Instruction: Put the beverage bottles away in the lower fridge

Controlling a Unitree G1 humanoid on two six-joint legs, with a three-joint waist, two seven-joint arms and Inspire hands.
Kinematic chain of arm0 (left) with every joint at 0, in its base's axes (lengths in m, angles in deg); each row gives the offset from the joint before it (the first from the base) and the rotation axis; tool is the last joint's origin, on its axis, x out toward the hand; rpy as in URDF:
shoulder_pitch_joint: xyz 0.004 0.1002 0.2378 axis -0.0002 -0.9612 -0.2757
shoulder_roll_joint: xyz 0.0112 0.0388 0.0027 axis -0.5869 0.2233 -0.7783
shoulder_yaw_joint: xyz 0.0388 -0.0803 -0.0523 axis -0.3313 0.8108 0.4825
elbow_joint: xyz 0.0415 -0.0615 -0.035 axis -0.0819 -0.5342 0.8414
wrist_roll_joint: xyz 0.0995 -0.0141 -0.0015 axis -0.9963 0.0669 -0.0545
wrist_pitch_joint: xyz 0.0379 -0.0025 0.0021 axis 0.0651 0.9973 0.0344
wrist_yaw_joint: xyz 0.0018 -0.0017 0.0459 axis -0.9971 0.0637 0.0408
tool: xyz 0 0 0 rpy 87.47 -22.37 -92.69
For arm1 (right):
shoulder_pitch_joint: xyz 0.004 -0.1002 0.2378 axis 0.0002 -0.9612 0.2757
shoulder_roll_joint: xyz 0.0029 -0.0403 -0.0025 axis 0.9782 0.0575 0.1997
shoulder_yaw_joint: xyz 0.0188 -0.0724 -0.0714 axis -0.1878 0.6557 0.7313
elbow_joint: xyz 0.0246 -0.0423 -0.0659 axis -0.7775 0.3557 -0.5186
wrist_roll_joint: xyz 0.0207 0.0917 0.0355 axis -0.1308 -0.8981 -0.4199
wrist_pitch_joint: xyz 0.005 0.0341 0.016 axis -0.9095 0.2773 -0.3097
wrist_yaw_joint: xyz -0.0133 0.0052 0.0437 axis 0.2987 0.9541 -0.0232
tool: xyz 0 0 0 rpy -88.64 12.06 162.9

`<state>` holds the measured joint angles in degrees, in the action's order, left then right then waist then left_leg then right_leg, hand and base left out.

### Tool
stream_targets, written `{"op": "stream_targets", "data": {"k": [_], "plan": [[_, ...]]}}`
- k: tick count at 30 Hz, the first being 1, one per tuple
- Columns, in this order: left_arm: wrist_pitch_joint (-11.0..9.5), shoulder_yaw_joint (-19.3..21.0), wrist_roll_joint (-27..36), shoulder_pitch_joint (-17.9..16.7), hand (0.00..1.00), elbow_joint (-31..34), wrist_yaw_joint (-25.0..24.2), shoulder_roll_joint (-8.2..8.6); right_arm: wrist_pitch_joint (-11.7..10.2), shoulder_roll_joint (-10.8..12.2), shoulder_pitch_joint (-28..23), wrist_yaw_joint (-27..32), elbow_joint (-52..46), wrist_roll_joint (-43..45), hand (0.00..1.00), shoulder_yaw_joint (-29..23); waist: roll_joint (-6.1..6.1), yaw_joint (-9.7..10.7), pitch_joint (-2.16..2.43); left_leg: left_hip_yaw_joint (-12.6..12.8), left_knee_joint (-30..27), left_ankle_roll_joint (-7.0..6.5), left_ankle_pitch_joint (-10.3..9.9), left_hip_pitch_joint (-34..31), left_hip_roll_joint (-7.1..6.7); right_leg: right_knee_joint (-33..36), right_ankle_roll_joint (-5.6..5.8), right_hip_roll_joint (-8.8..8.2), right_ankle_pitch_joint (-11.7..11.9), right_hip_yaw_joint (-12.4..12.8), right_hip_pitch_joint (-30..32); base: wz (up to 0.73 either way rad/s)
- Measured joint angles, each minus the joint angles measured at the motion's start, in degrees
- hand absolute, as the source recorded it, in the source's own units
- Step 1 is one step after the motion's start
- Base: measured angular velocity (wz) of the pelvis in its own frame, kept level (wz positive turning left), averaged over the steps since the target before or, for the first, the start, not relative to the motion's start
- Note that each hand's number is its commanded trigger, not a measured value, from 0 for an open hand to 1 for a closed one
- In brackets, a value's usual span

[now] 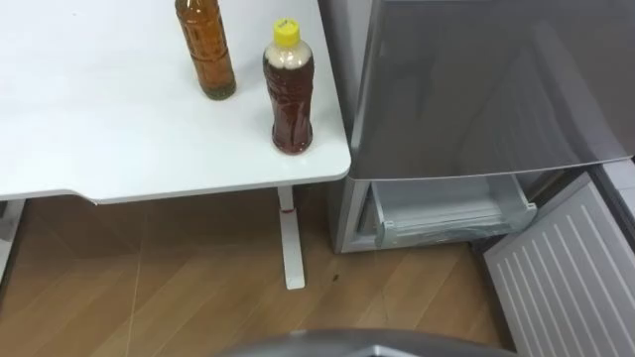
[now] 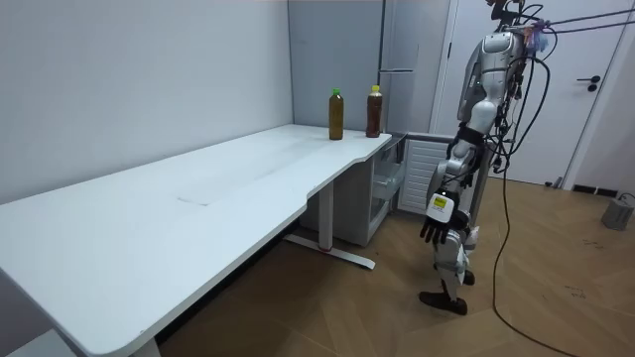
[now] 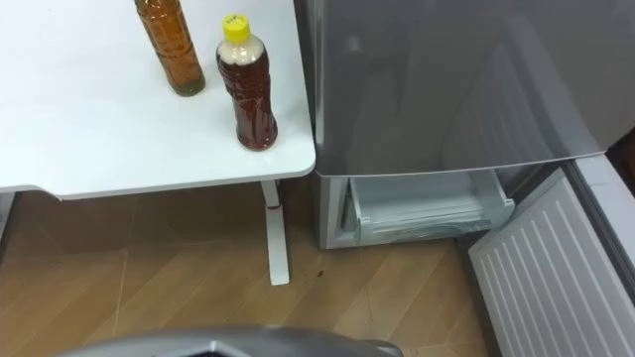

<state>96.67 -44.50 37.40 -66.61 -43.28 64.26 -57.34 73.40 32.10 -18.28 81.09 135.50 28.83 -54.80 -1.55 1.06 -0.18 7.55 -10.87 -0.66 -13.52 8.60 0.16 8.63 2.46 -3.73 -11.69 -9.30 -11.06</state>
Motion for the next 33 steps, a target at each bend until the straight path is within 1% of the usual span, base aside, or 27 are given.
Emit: {"op": "stream_targets", "data": {"k": [11,16,20,21,23,25,29,31,33], "plan": [[0.37,0.11,-0.01,-0.5,0.0,0.14,-1.56,-0.01,1.56,0.15,0.29,-2.4,-0.08,-0.24,0.0,0.52,-0.21,-0.28,0.01,-0.53,0.1,0.0,-0.01,-0.25,-0.12,-0.02,0.04,-0.07,-0.36,-0.35,0.08,0.01],[0.37,0.11,0.0,-0.83,0.0,0.4,-1.51,-0.01,1.61,0.14,0.59,-3.32,-0.17,-0.8,0.0,0.51,-0.33,-0.35,0.07,-1.42,0.06,0.0,-0.01,-0.47,-0.38,0.02,0.13,-0.22,-0.61,-0.98,-0.02,0.07],[0.42,0.11,0.45,-0.82,0.0,0.8,-1.12,0.0,1.6,0.14,-0.12,-3.11,-1.67,-1.38,0.0,0.53,-0.29,-1.32,0.13,-1.66,-0.08,0.0,-0.01,-0.49,-0.45,0.03,0.15,-0.28,-0.65,-1.42,-0.09,0.04],[0.44,0.12,1.62,-0.81,0.0,0.74,-0.5,0.0,1.59,0.14,-0.16,-2.91,-1.85,-1.35,0.0,0.5,-0.31,-1.26,0.14,-2.19,-0.44,-0.04,-0.03,-0.65,-0.53,0.04,0.15,-0.37,-0.65,-1.94,-0.32,0.15],[0.45,0.31,3.5,-0.85,0.0,0.7,0.3,0.03,1.58,0.14,-0.22,-2.49,-1.78,-1.3,0.0,0.48,-0.18,-1.33,0.16,-2.76,-0.68,-0.05,-0.04,-0.8,-0.58,0.04,0.15,-0.38,-0.66,-2.18,-0.59,0.17],[0.43,1.49,6.3,-0.77,0.0,0.51,1.37,0.46,1.59,0.14,-0.24,-1.56,-1.51,-1.14,0.0,0.37,0.15,-1.35,0.27,-3.03,-0.88,-0.06,-0.06,-0.78,-0.59,0.04,0.17,-0.37,-0.68,-2.38,-0.9,0.08],[0.41,3.8,9.29,-1.09,0.0,0.15,2.66,1.27,1.61,0.17,-0.48,-0.99,-1.34,-1.09,0.0,0.38,0.46,-1.53,0.22,-3.27,-0.97,-0.08,-0.07,-1.0,-0.6,0.1,0.11,-0.36,-0.71,-2.4,-1.01,0.03],[0.42,4.97,12.5,-1.42,0.0,0.19,3.45,1.36,1.71,0.16,-0.64,-0.98,-1.14,-1.17,0.0,0.37,0.39,-1.52,0.21,-3.59,-1.02,-0.08,-0.07,-1.03,-0.69,0.09,0.09,-0.43,-0.73,-2.58,-1.07,0.06],[0.42,6.44,17.52,-1.48,0.0,0.26,4.81,1.31,2.33,0.16,-0.8,-0.98,-1.15,-1.22,0.0,0.35,0.33,-1.46,0.19,-4.38,-1.39,-0.16,-0.11,-1.23,-0.91,0.1,0.17,-0.59,-0.77,-3.45,-1.27,0.13]]}}
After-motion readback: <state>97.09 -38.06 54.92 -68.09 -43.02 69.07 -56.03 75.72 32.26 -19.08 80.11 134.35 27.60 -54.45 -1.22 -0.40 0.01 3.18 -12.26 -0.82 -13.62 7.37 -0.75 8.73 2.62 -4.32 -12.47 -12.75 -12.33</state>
